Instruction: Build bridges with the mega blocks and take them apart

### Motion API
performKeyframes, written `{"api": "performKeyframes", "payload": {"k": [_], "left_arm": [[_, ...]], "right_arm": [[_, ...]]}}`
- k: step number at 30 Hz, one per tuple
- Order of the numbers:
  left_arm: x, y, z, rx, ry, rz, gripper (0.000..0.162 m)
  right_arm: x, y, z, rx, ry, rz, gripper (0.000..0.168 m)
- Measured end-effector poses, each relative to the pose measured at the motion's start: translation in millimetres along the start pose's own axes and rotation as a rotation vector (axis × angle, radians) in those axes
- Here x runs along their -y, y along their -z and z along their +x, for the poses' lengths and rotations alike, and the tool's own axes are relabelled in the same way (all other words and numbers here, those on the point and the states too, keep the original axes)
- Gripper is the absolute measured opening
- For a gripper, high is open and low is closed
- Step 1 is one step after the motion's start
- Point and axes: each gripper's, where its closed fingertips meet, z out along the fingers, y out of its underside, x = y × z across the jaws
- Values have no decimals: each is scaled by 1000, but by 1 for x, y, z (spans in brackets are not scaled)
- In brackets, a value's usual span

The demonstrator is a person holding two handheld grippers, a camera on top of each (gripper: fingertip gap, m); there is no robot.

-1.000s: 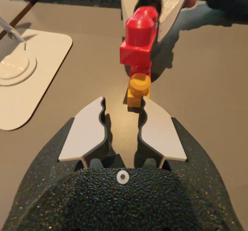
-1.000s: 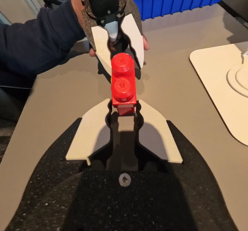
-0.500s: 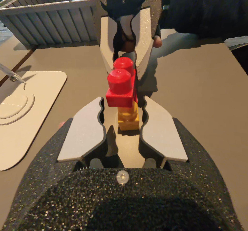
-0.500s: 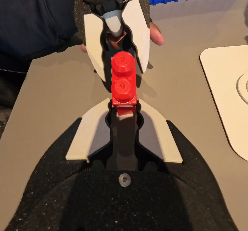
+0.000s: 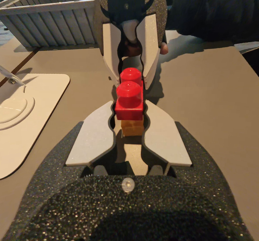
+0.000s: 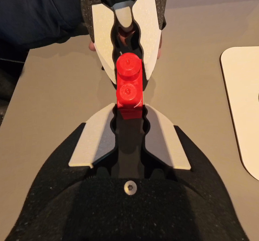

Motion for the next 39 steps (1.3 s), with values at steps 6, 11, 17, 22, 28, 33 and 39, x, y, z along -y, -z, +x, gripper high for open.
{"api": "performKeyframes", "payload": {"k": [6,11,17,22,28,33,39], "left_arm": [[-4,0,-1,1,18,-25,37],[-9,-1,-1,4,26,-64,37],[-10,-1,-2,10,32,-72,37],[-10,-2,-4,32,16,-101,37],[-11,-2,-4,37,26,-122,37],[-11,-2,-4,38,46,-135,37],[-14,-2,-5,46,51,-156,37]], "right_arm": [[2,0,1,-1,-19,36,35],[4,1,1,-5,-22,43,35],[5,1,3,-4,-32,73,35],[4,3,6,-75,14,109,37],[-15,0,12,-124,0,109,49],[-18,-11,14,-144,33,59,39],[-17,-16,15,-188,37,38,35]]}}
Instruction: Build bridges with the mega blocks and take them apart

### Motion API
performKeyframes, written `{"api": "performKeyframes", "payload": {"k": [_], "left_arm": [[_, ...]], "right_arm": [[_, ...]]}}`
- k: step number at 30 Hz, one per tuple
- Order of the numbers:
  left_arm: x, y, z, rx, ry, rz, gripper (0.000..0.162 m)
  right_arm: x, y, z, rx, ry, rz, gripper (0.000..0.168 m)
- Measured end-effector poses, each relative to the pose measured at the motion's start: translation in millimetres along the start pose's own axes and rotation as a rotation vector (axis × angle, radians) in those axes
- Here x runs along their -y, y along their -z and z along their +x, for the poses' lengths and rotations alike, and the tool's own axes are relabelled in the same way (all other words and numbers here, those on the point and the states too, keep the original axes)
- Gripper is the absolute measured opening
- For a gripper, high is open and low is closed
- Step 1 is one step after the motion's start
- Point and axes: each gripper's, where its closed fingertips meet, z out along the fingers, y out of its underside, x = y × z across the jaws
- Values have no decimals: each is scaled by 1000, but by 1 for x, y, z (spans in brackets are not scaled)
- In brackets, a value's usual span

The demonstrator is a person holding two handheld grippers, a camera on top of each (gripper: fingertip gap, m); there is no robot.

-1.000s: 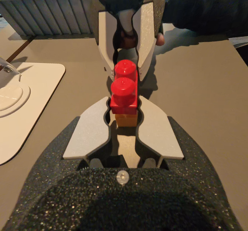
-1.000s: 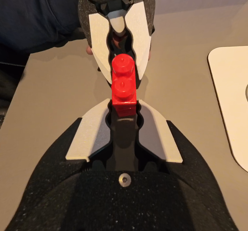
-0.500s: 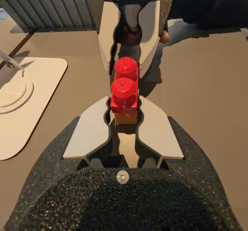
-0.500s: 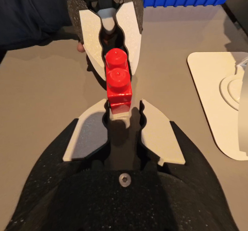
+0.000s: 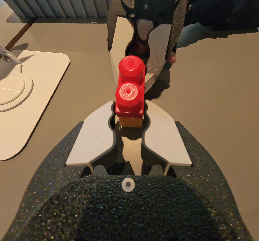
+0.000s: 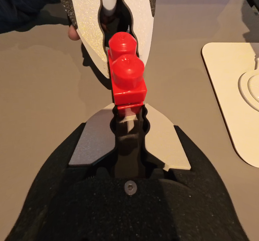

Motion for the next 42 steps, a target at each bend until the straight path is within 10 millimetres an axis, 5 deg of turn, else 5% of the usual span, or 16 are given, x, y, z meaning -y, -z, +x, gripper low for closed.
{"api": "performKeyframes", "payload": {"k": [21,32,42], "left_arm": [[-2,1,0,17,-14,-28,36],[-3,0,0,24,-15,-52,36],[-4,1,0,28,-38,-94,36]], "right_arm": [[-1,1,1,-120,-66,-10,34],[7,13,-3,-48,-69,93,44],[49,36,1,-89,-26,375,29]]}}
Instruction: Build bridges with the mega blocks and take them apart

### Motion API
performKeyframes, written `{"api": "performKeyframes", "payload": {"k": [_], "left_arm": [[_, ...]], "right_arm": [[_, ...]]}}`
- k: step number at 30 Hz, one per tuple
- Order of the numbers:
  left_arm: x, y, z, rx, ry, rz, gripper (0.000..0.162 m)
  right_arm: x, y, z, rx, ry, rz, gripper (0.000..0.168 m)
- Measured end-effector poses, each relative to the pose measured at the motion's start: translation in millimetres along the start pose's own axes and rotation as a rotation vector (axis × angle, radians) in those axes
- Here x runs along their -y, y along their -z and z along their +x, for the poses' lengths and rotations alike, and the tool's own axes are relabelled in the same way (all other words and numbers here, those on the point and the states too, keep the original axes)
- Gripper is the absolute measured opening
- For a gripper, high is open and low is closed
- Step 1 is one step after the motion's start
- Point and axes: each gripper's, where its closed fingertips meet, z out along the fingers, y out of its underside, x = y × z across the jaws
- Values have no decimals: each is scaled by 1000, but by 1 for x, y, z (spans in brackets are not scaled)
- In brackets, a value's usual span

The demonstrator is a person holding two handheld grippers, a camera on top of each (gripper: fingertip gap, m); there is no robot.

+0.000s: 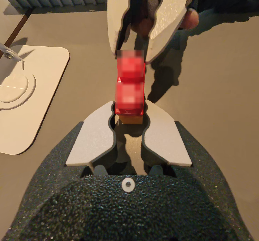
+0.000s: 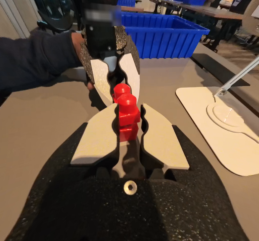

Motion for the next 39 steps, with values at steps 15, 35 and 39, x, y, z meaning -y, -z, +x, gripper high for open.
{"api": "performKeyframes", "payload": {"k": [15,35,39], "left_arm": [[2,0,0,-43,20,17,37],[4,-1,0,-91,48,117,37],[3,-2,0,-97,33,126,37]], "right_arm": [[-12,-8,-1,164,-151,-47,33],[-19,-9,0,211,-237,-107,33],[-21,-10,-1,206,-235,-123,33]]}}
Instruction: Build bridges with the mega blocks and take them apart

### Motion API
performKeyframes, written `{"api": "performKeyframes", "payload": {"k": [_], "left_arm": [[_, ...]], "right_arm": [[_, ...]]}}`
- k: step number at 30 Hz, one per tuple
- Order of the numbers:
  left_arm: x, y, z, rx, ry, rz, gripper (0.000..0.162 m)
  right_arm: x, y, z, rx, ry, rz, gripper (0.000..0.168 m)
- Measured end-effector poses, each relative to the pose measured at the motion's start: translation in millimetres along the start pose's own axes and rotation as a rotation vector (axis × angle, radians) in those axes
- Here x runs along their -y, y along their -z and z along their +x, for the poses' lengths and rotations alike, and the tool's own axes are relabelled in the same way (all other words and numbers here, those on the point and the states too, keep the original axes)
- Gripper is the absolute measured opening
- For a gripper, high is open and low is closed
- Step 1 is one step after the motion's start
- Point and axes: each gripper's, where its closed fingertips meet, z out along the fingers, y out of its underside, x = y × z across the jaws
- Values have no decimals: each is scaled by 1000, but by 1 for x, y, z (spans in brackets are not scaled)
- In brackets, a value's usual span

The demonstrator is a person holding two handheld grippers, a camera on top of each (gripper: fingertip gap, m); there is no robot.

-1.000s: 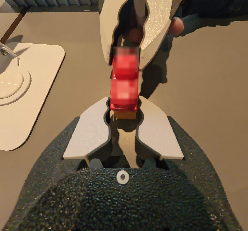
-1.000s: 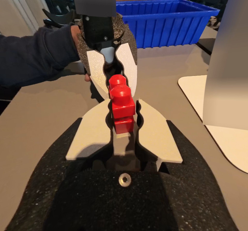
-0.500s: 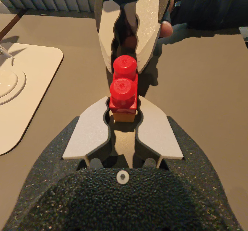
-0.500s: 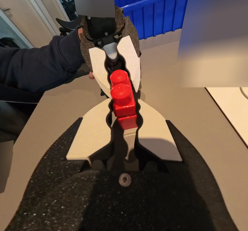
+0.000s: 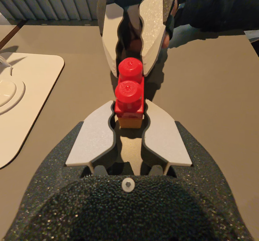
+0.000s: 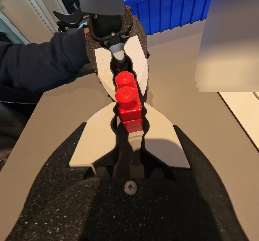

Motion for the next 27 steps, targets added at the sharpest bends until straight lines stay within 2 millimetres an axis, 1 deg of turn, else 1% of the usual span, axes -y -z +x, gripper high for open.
{"api": "performKeyframes", "payload": {"k": [12,17,21,23,25,27], "left_arm": [[-5,-2,0,-20,19,-34,38],[-6,-2,0,-26,14,-45,38],[-6,-2,0,-17,-2,-58,37],[-5,-3,0,-3,-13,-34,37],[-12,-6,-1,31,-49,-82,38],[-11,-6,2,26,-71,-77,38]], "right_arm": [[-6,-2,0,13,-76,-40,34],[-7,-2,0,11,-74,-47,35],[-7,-3,0,-2,-65,-48,34],[-6,-2,0,-12,-62,-40,34],[-6,-2,0,-12,-59,-35,34],[-6,-2,-2,-1,-54,-34,34]]}}
